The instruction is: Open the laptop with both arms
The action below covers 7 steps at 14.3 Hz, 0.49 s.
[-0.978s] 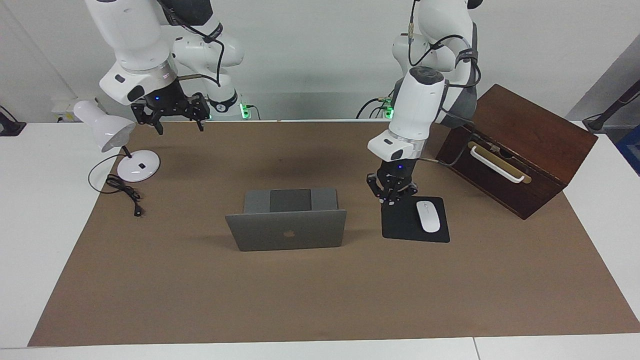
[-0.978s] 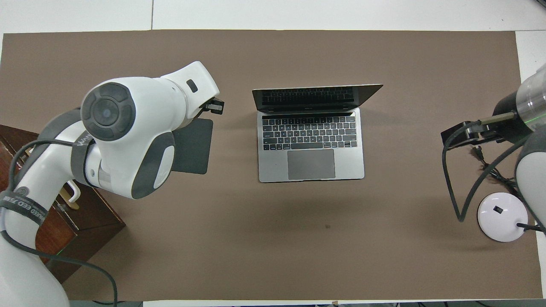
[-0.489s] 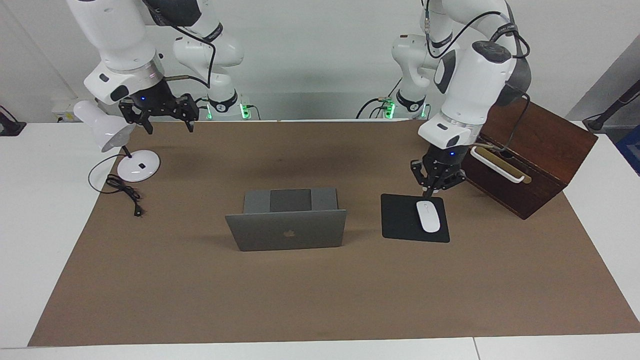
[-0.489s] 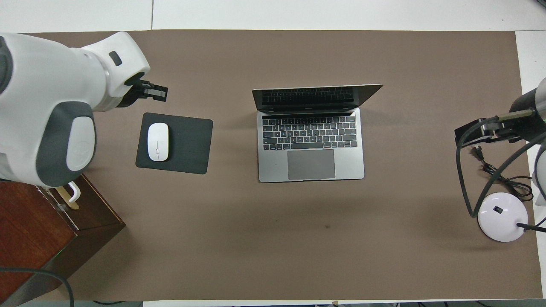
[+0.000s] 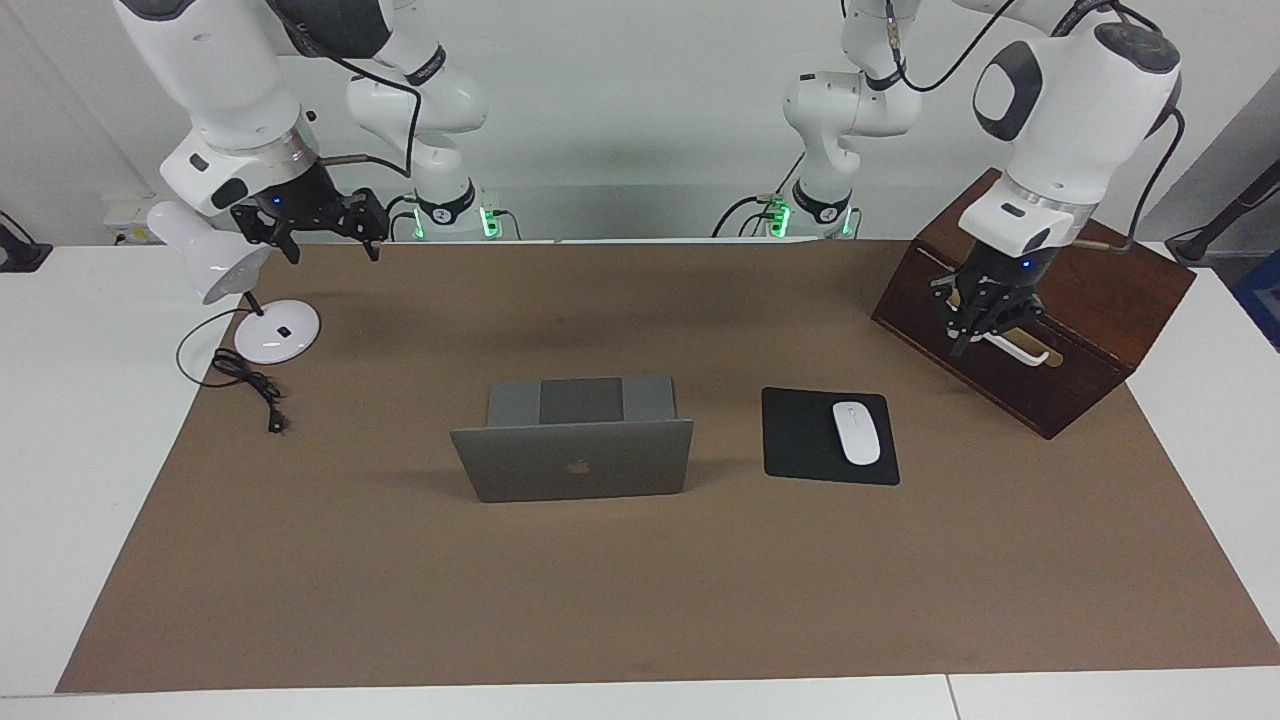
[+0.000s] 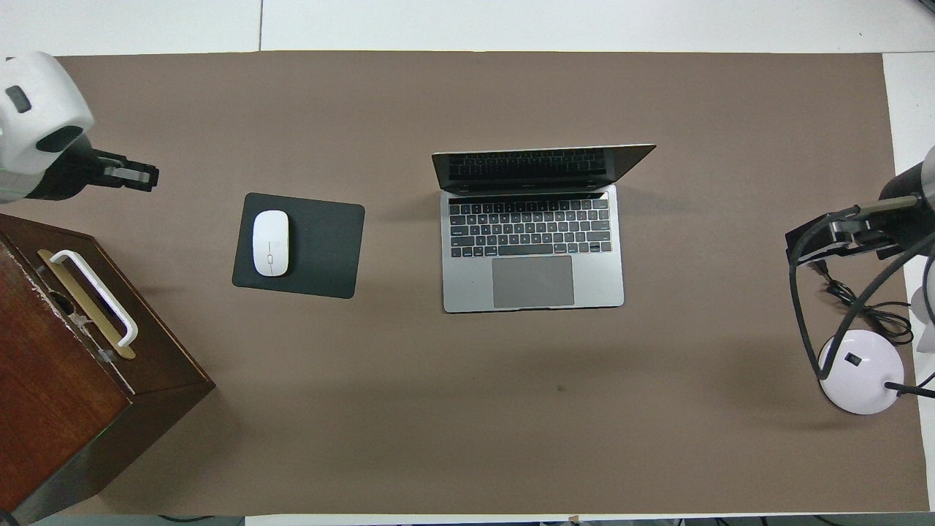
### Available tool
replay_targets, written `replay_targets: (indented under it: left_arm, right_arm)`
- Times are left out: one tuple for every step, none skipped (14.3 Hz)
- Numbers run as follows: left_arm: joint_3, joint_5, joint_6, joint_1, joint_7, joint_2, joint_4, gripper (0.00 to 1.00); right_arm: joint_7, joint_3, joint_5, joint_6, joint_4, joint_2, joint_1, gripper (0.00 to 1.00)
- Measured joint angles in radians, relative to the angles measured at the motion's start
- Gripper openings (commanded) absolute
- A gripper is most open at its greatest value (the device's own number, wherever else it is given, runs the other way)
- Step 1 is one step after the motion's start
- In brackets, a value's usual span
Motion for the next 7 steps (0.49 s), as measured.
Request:
replay_targets:
  left_arm:
    - [0.001,0.0,-0.036,0.018,0.013,-0.003,0.016,0.0]
    - [0.001,0.0,-0.071,0.039,0.025,-0.004,0.03,0.0]
    - [0.001,0.0,-0.103,0.059,0.036,-0.005,0.041,0.0]
    - [0.002,0.0,-0.13,0.077,0.043,-0.006,0.053,0.0]
    - [0.002,0.002,-0.154,0.088,0.046,-0.006,0.063,0.0]
    - [0.002,0.014,-0.177,0.092,0.048,-0.007,0.071,0.0]
    - [0.001,0.035,-0.195,0.094,0.048,-0.008,0.078,0.0]
  right_arm:
    - [0.0,-0.002,0.0,-0.003,0.0,0.0,0.01,1.0]
    - [0.001,-0.003,0.0,-0.004,0.0,-0.001,0.017,1.0]
    - [0.001,-0.004,0.0,-0.005,0.0,-0.001,0.022,1.0]
    - [0.001,-0.005,0.0,-0.006,0.0,-0.001,0.022,1.0]
    - [0.001,-0.006,0.0,-0.006,0.0,-0.001,0.022,1.0]
    - [0.001,-0.007,0.0,-0.006,0.0,-0.001,0.022,1.0]
    - [0.001,-0.008,0.0,-0.006,0.0,-0.001,0.022,1.0]
